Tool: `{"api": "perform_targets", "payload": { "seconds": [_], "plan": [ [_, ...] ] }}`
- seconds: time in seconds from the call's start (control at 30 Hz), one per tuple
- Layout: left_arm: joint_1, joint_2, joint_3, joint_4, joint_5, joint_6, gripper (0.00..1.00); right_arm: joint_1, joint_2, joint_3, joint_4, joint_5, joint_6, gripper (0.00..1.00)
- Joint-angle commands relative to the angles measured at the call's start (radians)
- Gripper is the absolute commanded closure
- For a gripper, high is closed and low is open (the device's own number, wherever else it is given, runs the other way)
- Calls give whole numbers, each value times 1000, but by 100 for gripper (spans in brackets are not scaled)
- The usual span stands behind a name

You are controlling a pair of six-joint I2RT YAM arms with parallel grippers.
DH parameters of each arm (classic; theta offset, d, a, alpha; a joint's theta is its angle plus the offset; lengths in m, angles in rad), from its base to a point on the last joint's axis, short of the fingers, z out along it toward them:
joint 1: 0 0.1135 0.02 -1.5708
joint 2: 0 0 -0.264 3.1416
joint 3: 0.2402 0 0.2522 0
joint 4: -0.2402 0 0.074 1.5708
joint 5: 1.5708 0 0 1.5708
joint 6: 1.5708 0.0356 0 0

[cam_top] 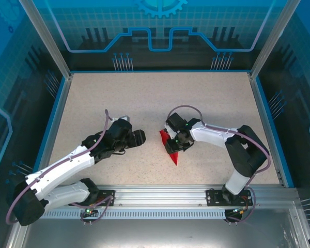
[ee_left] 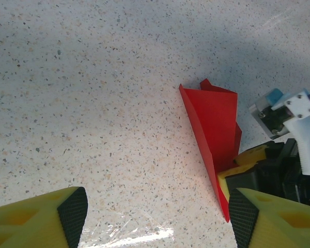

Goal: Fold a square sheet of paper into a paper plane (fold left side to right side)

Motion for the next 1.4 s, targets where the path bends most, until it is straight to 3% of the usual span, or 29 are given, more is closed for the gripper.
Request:
{"api": "perform_targets", "payload": {
  "seconds": [0.0, 0.23, 0.43, 0.63, 0.97, 1.17, 1.37],
  "plan": [
    [6, -17, -16, -2, 0, -6, 24, 20, 40, 25, -16, 25, 11, 72],
    [6, -40, -20, 8, 24, 26, 20, -33, 35, 76, -19, -10, 4, 91],
    [6, -87, -40, 71, 82, 84, 1, -148, 106, 272, -131, 41, 9, 92],
    [6, -104, -44, 77, 108, 113, 1, -248, 281, 503, -198, 123, 67, 92],
    [7, -108, -58, 106, 174, 179, 1, -299, 602, 957, -394, 184, 43, 91],
    [2, -119, -67, 132, 187, 213, 1, -311, 712, 1067, -440, 170, 33, 90],
    [3, -114, -51, 135, 152, 261, 1, -311, 747, 1071, -443, 164, 21, 90]
  ]
}}
